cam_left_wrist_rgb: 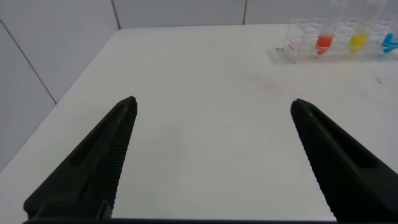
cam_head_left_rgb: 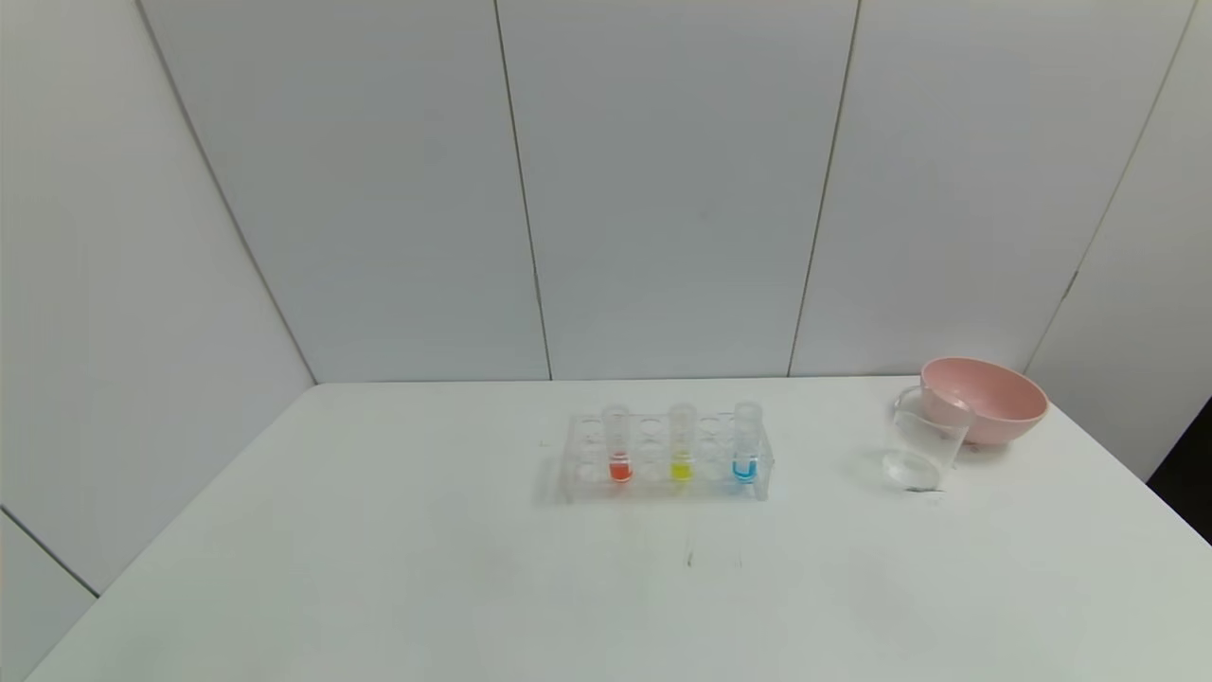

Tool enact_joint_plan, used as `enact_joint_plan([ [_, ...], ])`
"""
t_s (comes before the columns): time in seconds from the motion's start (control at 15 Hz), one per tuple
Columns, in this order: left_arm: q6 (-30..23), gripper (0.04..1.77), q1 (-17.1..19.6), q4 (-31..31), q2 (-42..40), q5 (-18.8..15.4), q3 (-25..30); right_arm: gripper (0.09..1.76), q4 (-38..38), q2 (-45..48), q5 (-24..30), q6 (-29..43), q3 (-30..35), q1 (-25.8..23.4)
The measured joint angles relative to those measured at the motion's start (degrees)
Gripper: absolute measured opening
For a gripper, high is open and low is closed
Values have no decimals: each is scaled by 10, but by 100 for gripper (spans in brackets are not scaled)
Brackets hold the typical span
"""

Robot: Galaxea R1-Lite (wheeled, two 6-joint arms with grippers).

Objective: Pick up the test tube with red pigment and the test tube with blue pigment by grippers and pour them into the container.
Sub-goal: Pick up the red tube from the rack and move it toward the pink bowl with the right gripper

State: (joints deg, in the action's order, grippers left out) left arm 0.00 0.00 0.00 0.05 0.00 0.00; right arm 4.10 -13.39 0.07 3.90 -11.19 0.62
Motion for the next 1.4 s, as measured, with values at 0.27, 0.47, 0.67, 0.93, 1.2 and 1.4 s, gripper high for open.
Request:
enact_joint_plan([
  [0.27, 0, 176, 0, 0, 0, 0, 0, 171, 174, -181, 0, 17, -15, 4],
  [0.47, 0, 176, 0, 0, 0, 0, 0, 171, 295, -333, 0, 21, -13, 6],
  [0.67, 0, 176, 0, 0, 0, 0, 0, 171, 420, -482, -6, 21, -12, 32],
  [0.93, 0, 176, 0, 0, 0, 0, 0, 171, 607, -676, -89, 21, -7, 116],
  [1.2, 0, 176, 0, 0, 0, 0, 0, 171, 775, -853, -196, 22, -6, 233],
  [1.4, 0, 176, 0, 0, 0, 0, 0, 171, 845, -960, -277, 23, -28, 328],
])
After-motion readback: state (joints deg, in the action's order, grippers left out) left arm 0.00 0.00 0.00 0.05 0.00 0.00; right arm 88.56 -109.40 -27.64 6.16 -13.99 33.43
